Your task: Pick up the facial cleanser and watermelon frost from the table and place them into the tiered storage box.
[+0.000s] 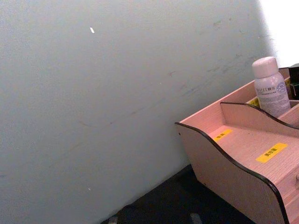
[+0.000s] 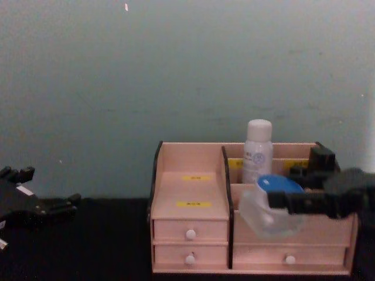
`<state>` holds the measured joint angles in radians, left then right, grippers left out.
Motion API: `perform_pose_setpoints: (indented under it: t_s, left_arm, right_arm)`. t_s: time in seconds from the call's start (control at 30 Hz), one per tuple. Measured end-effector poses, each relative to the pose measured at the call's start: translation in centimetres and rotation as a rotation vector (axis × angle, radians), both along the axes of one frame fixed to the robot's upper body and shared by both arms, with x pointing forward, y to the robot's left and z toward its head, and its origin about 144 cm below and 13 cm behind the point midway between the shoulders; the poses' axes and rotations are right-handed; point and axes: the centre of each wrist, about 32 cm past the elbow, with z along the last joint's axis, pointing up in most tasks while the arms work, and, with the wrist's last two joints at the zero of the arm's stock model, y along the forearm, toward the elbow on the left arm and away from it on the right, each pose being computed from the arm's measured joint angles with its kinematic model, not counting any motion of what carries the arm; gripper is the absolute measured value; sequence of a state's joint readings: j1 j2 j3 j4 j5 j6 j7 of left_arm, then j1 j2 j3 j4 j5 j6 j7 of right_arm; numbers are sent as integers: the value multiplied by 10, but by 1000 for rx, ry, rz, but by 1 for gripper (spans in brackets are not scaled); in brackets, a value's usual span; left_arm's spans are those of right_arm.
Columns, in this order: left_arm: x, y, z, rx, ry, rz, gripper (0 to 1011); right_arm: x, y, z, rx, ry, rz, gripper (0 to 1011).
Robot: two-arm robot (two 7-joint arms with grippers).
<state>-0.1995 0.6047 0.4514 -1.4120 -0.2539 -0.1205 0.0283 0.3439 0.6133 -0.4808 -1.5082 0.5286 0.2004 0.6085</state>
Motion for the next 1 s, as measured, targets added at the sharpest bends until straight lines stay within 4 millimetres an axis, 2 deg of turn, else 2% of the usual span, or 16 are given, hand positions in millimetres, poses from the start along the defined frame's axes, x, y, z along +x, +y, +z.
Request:
perform_pose_setpoints:
  t_s: [0.2,0.63,1.0]
  left_arm:
    - [0,0,0,0,0,0,1001]
    - [0,0,0,0,0,0,1001]
    - [0,0,0,0,0,0,1001]
  right_arm:
    - [25,13,8,10,-35,22,706]
    - [66,38,16,10,-66,55,706]
    - [91,58,19,8,-78,84,706]
